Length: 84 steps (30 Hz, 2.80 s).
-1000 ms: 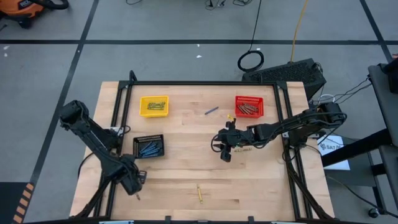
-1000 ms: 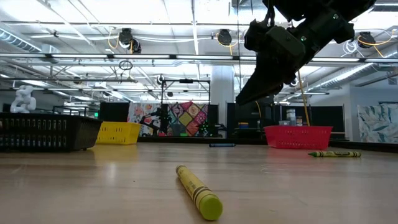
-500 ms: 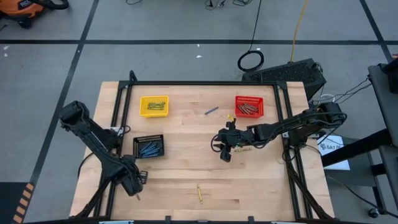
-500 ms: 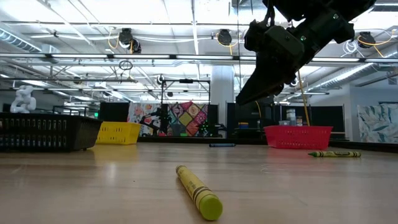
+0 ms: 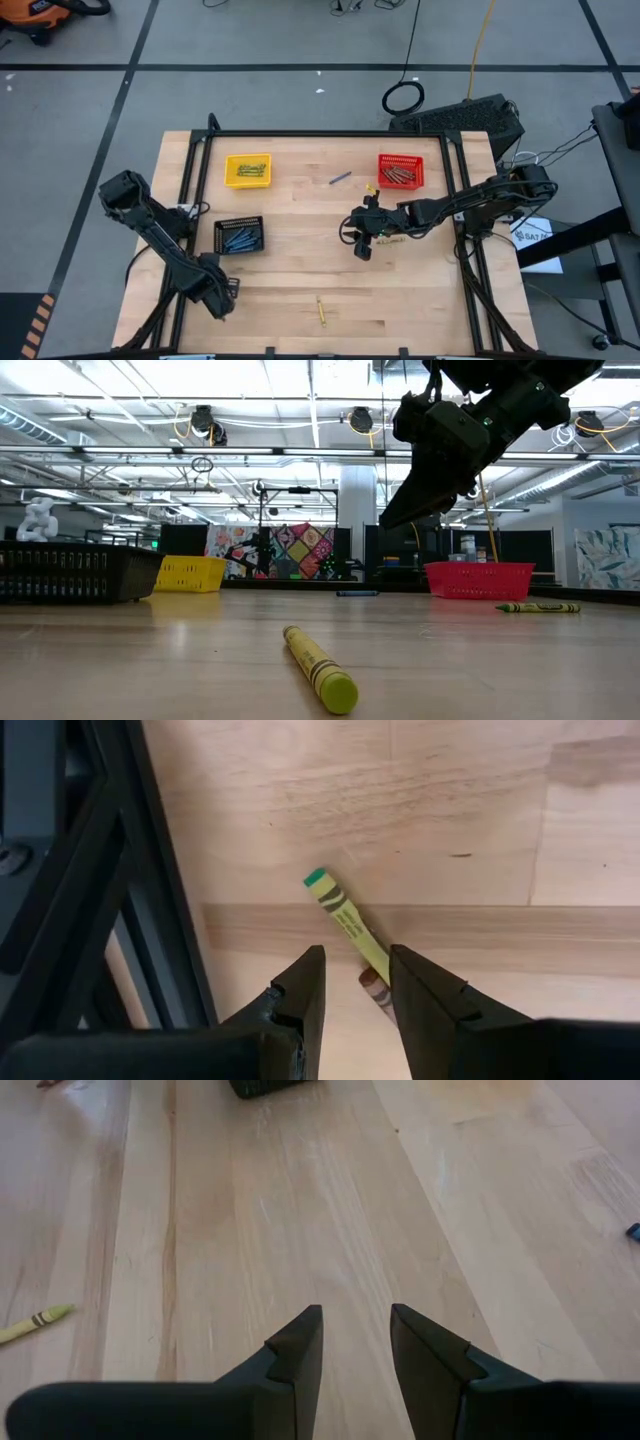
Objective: Sort crayons
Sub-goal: Put the green crayon into the yellow bin
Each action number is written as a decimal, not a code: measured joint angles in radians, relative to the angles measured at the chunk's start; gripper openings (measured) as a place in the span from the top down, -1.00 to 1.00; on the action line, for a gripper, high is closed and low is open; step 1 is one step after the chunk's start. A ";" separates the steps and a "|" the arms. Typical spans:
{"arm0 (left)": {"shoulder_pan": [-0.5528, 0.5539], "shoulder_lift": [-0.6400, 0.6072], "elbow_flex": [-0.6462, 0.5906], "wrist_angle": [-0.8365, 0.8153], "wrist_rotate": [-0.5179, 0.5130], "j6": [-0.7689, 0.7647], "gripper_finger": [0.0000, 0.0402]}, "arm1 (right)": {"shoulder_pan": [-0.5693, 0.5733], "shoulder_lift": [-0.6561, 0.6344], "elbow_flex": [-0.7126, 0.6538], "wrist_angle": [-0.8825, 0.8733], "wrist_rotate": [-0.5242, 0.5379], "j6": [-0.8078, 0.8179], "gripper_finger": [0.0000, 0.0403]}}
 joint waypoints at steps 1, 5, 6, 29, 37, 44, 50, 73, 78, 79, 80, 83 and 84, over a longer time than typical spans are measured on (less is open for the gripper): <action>0.000 0.000 0.000 0.002 -0.001 0.000 0.48 | 0.000 0.000 0.000 0.000 0.000 0.000 0.47; 0.000 0.000 0.000 0.002 -0.002 0.000 0.48 | 0.000 0.000 0.000 0.000 0.000 0.000 0.47; 0.000 0.004 0.000 0.002 -0.002 0.000 0.48 | 0.000 0.000 0.000 0.000 0.000 0.000 0.47; 0.048 0.089 0.002 0.048 -0.035 0.007 0.68 | 0.000 0.000 0.000 0.000 0.000 0.023 0.47; 0.047 0.089 0.001 0.046 -0.039 0.031 0.97 | 0.000 0.000 0.000 0.000 0.000 0.023 0.47; 0.047 0.089 0.001 0.045 -0.049 0.107 0.97 | 0.000 0.000 0.000 0.000 0.000 0.023 0.47; 0.047 0.091 0.020 0.023 -0.050 0.160 0.97 | 0.000 0.000 0.000 0.000 0.000 0.023 0.47; 0.103 0.064 0.229 -0.160 -0.539 0.322 0.97 | 0.000 0.000 0.000 0.001 0.000 0.037 0.47; 0.151 0.020 0.229 -0.165 -0.672 0.413 0.97 | 0.000 0.000 0.000 0.001 0.000 0.034 0.47; 0.164 0.008 0.229 -0.170 -0.694 0.438 0.97 | -0.001 0.000 0.000 0.001 0.001 0.029 0.47; 0.179 -0.002 0.230 -0.180 -0.716 0.459 0.97 | 0.000 0.000 0.000 0.001 0.003 0.027 0.47; 0.229 -0.032 0.230 -0.252 -0.776 0.497 0.97 | -0.003 0.000 0.000 0.007 0.005 0.013 0.47; 0.248 -0.041 0.230 -0.279 -0.792 0.505 0.97 | -0.003 0.000 0.000 0.008 0.005 0.005 0.47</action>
